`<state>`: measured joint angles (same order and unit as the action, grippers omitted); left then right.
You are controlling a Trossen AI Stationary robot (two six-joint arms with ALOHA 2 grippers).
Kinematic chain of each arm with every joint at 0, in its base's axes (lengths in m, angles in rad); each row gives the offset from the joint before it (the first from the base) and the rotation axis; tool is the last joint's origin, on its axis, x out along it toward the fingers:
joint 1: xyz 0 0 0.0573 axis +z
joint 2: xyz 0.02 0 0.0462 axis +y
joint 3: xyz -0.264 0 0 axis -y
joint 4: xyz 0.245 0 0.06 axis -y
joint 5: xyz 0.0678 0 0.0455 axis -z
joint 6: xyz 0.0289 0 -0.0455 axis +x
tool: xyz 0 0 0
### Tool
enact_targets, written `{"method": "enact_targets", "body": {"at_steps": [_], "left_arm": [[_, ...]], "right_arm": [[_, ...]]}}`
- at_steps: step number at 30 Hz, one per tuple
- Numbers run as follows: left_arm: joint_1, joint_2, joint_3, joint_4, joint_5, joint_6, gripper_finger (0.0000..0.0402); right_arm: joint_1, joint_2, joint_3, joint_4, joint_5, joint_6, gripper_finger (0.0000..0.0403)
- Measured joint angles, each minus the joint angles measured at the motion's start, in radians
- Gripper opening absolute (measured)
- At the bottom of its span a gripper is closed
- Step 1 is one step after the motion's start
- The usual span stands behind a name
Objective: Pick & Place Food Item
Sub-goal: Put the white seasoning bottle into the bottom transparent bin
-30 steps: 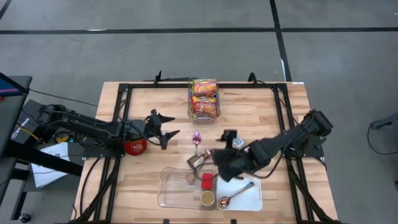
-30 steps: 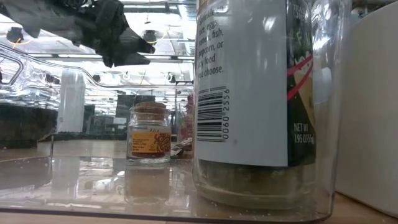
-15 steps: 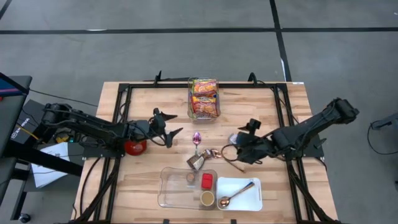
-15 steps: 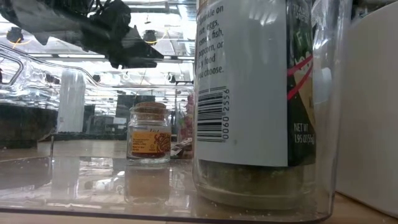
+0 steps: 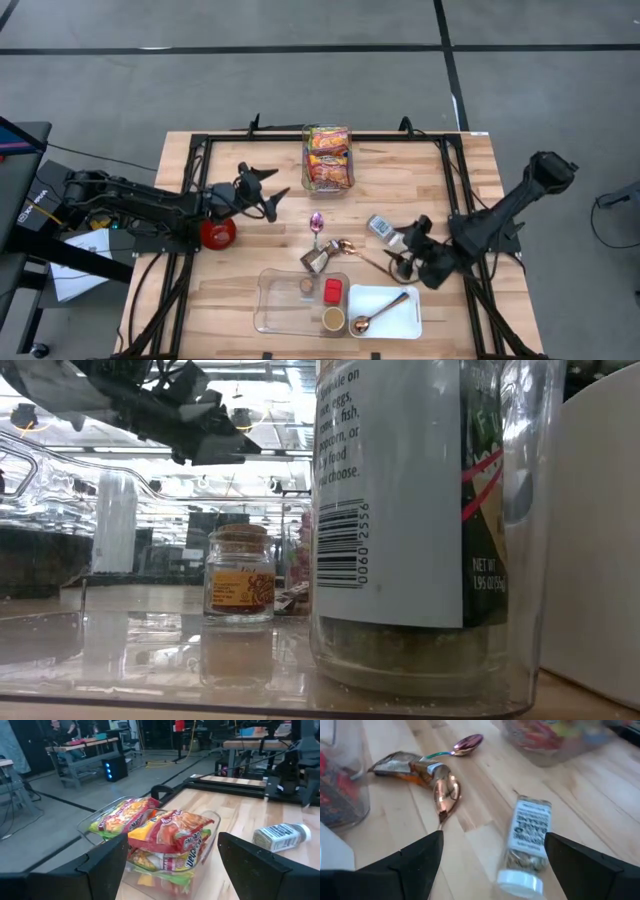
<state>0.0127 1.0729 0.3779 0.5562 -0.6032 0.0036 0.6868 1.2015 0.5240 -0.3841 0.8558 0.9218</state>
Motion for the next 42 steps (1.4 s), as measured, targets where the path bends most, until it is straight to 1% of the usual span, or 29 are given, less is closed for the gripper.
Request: {"method": "enact_targets", "body": {"at_steps": [3, 5, 7, 10, 16, 21, 27, 36, 42], "left_arm": [[0.008, 0.000, 0.000, 0.000, 0.000, 0.000, 0.0301], [0.008, 0.000, 0.000, 0.005, 0.000, 0.000, 0.0301], [0.008, 0.000, 0.000, 0.005, 0.000, 0.000, 0.0301], [0.008, 0.000, 0.000, 0.006, 0.001, -0.005, 0.0301], [0.008, 0.000, 0.000, 0.010, 0.001, -0.008, 0.0301], [0.008, 0.000, 0.000, 0.009, 0.001, -0.008, 0.0301], [0.008, 0.000, 0.000, 0.009, 0.001, -0.008, 0.0301], [0.008, 0.000, 0.000, 0.010, 0.001, -0.008, 0.0301], [0.007, 0.000, 0.000, 0.009, 0.002, -0.011, 0.0301]], "right_arm": [[0.070, 0.023, -0.022, -0.040, 0.078, 0.164, 0.0340], [0.100, 0.052, -0.037, -0.070, 0.109, 0.261, 0.0340], [0.115, 0.090, -0.049, -0.083, 0.114, 0.340, 0.0340], [0.119, 0.168, -0.056, -0.086, 0.114, 0.410, 0.0340], [0.120, 0.308, -0.056, -0.067, 0.121, 0.486, 0.0340], [0.139, 0.384, -0.056, -0.073, 0.178, 0.584, 0.0340], [0.136, 0.436, -0.052, -0.058, 0.188, 0.639, 0.0340], [0.123, 0.426, -0.053, -0.071, 0.193, 0.600, 0.0340], [0.122, 0.416, -0.055, -0.081, 0.193, 0.604, 0.0340]]}}
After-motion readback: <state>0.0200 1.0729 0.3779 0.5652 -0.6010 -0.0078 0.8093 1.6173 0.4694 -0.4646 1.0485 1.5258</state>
